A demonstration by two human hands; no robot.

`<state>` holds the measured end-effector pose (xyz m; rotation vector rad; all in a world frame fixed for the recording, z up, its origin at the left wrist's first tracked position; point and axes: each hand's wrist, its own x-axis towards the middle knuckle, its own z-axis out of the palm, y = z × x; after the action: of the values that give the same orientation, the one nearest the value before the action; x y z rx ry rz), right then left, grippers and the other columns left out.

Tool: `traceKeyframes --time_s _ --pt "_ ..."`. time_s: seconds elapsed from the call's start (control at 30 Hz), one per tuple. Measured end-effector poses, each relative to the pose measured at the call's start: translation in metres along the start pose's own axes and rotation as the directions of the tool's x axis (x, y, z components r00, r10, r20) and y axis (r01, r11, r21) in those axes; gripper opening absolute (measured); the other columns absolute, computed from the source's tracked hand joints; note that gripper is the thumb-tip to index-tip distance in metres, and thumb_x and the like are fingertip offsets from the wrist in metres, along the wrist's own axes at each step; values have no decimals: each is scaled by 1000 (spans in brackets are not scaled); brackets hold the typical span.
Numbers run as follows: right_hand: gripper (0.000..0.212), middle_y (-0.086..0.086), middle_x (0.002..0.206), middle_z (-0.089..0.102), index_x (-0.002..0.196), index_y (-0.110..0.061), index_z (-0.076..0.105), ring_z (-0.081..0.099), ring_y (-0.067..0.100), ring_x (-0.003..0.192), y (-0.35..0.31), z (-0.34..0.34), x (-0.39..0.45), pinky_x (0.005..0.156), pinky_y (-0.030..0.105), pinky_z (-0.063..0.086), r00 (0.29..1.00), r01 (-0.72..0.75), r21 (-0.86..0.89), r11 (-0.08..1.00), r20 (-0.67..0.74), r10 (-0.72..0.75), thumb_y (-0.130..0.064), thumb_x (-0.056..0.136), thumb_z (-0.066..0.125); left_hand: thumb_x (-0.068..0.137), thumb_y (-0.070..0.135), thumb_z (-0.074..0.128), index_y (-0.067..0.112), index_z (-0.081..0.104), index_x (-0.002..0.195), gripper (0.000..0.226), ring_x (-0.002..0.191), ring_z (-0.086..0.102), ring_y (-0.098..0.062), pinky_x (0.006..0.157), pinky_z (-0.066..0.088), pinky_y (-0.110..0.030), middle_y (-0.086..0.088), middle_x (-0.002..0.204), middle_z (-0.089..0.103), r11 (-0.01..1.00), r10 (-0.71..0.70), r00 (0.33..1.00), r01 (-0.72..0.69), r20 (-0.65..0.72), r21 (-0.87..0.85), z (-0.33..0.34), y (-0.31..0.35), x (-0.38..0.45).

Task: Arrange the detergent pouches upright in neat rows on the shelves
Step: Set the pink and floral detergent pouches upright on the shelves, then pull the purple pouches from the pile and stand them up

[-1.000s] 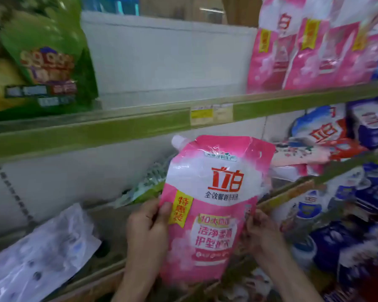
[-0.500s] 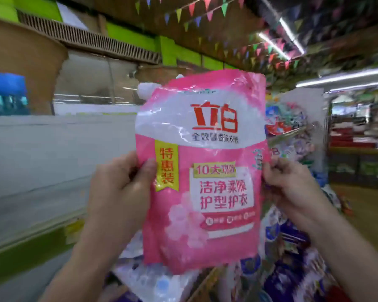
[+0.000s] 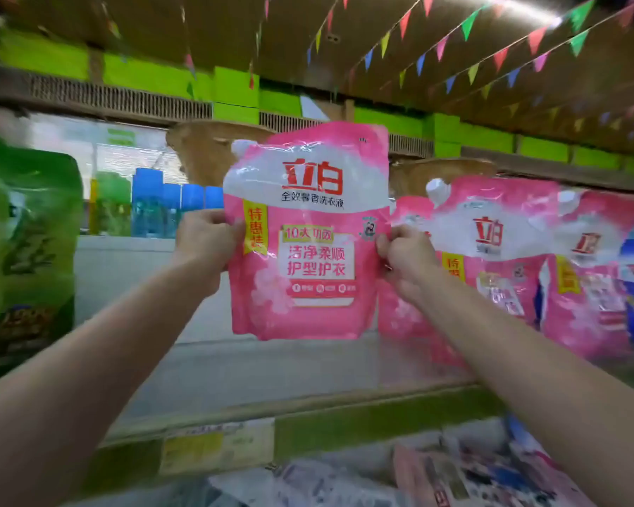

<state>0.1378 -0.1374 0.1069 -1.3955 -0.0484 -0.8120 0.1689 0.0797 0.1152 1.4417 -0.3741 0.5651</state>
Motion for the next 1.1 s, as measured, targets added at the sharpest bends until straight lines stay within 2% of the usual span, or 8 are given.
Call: traceKeyframes --time_s 0.27,0.53,0.67,0.77,0.9,0.93,1.0,1.1 --pt "31 2 67 52 65 -16 46 51 17 66 74 11 83 52 25 38 992 -95 -49 994 -93 90 4 88 46 84 10 62 6 70 101 18 71 54 -17 80 53 -44 -17 90 70 981 -179 975 186 -131 44 48 -53 33" --pt "14 13 92 57 101 -7 59 51 19 85 108 1 103 61 26 37 979 -125 -199 972 -184 88 -6 86 58 87 21 62 9 63 113 28 86 61 -29 73 54 -59 -15 104 66 955 -276 955 285 -109 80 68 -84 33" --pt "16 12 91 58 100 -12 59 54 21 68 99 1 92 52 23 38 992 -98 -307 947 -102 69 -8 85 58 90 21 57 8 57 96 14 94 60 -33 72 53 -57 -15 104 61 921 -321 947 316 -15 226 66 -79 25" --pt "19 16 99 68 97 -4 66 65 29 85 81 3 60 72 33 53 996 81 -547 833 63 -56 -11 80 61 90 21 56 10 45 74 22 90 52 -27 73 49 -47 -11 96 54 890 -302 951 253 74 378 54 -64 6" --pt "18 9 98 68 90 -17 62 68 20 84 53 9 -19 76 40 57 973 176 -318 932 198 -116 -19 73 66 84 17 63 17 45 64 26 64 48 -12 55 38 -26 10 49 57 945 -52 995 20 88 326 27 -36 -44" --pt "28 7 99 66 98 -17 60 67 21 87 50 9 -43 81 42 57 973 159 -255 954 206 -108 -22 72 66 83 18 64 16 53 76 13 68 51 -12 60 42 -27 8 62 60 961 -10 995 -18 100 276 19 -32 -61" --pt "33 3 97 64 103 -15 55 68 18 87 47 8 -95 81 36 57 969 117 -52 992 226 -103 -20 73 63 80 22 68 12 54 108 32 85 62 -12 78 52 -30 0 91 62 983 24 993 -45 116 181 -2 -27 -96" --pt "18 4 89 70 94 -16 58 72 16 82 54 4 -173 73 27 57 953 -6 204 979 296 -56 -12 77 59 73 24 69 19 57 104 34 93 69 -12 83 56 -32 -1 96 72 990 140 975 -136 174 -34 -43 -33 -159"
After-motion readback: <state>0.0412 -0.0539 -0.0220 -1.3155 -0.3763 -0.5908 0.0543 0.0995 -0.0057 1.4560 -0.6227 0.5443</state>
